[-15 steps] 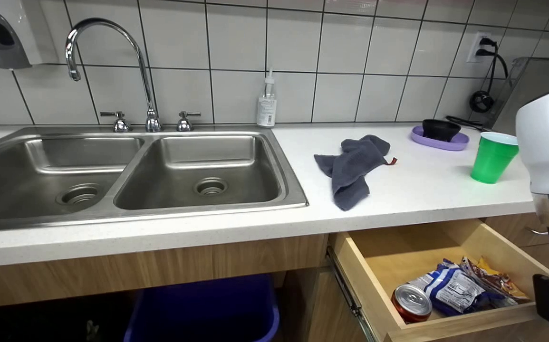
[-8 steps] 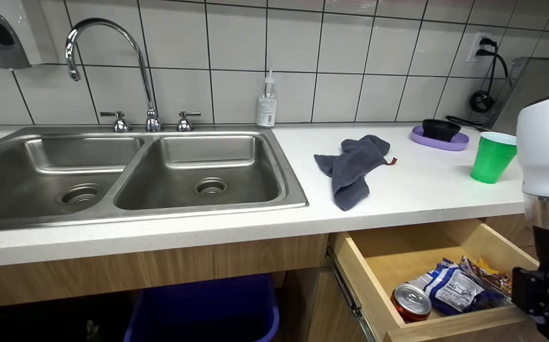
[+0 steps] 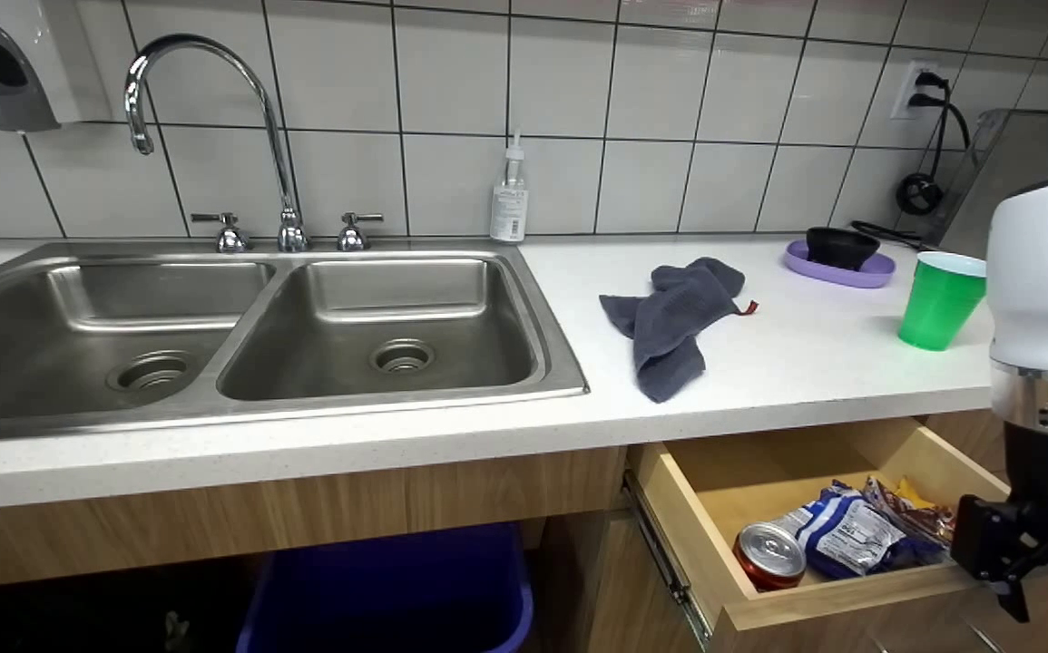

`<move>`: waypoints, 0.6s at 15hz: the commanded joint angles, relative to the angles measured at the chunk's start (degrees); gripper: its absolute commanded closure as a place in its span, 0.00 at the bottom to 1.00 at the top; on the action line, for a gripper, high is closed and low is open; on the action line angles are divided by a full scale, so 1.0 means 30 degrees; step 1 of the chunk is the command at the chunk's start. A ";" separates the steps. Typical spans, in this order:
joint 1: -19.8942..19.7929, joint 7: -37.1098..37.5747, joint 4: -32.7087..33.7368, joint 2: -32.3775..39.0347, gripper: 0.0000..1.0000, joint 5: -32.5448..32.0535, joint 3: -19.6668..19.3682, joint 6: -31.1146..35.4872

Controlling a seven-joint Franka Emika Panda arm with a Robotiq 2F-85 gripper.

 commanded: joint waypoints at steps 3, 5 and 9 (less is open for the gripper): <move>0.0516 0.1032 0.0756 0.0463 0.00 -0.0291 -0.0452 0.0911; 0.0585 0.1194 0.1034 0.0601 0.00 -0.0261 -0.0512 0.1094; 0.0845 0.1579 0.1678 0.0989 0.00 -0.0280 -0.0695 0.1522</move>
